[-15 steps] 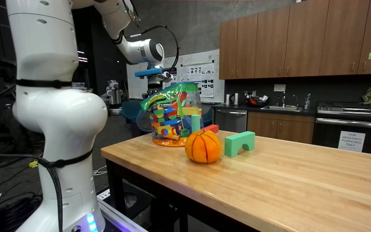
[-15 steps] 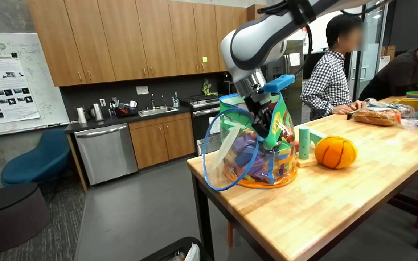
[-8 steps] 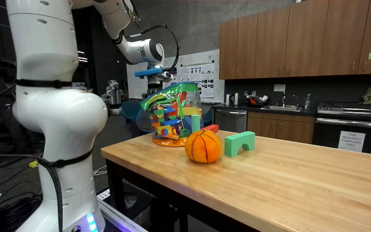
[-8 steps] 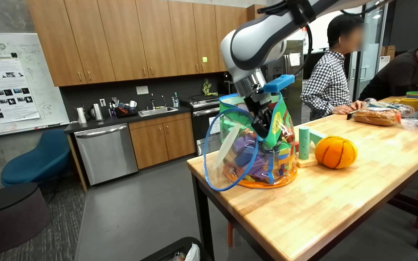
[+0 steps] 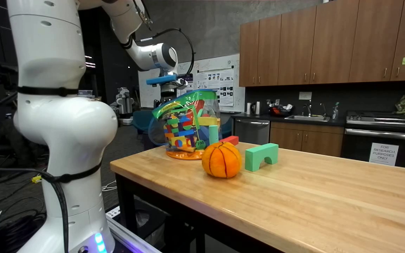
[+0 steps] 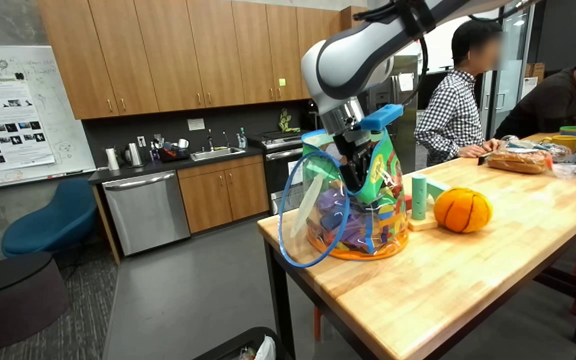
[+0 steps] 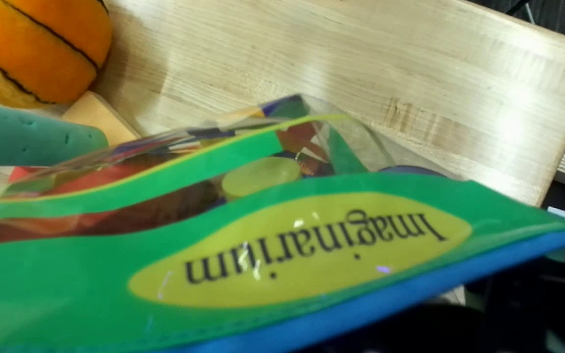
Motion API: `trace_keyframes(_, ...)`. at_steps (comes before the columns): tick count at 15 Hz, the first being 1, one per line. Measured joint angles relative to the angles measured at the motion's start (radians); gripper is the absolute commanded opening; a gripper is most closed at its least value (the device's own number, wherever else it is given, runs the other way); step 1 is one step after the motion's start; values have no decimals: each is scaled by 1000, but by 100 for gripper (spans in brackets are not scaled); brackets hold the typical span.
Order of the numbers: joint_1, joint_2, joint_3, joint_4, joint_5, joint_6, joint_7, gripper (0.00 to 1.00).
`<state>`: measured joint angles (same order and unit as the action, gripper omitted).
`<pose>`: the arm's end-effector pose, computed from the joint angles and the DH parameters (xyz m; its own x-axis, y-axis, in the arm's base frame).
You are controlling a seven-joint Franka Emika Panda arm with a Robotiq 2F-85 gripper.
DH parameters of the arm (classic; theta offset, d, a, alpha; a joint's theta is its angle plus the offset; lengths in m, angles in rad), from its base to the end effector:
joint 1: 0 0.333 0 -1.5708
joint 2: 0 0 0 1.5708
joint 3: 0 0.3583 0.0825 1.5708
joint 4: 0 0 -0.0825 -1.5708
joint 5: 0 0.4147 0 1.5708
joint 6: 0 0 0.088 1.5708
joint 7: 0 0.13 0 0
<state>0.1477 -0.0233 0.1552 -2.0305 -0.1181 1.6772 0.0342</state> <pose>0.5065 0.1439 0.4418 0.9104 0.2608 -0.3211 0.3127 -0.9421 0.1214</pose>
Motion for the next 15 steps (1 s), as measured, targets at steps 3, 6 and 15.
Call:
trace_keyframes(3, -1, 1, 0, -22, -20, 50, 29, 100)
trace_keyframes(6, 1, 1, 2, -47, -37, 82, 73, 100)
trace_keyframes(15, 12, 1, 23, -91, -52, 116, 157, 68)
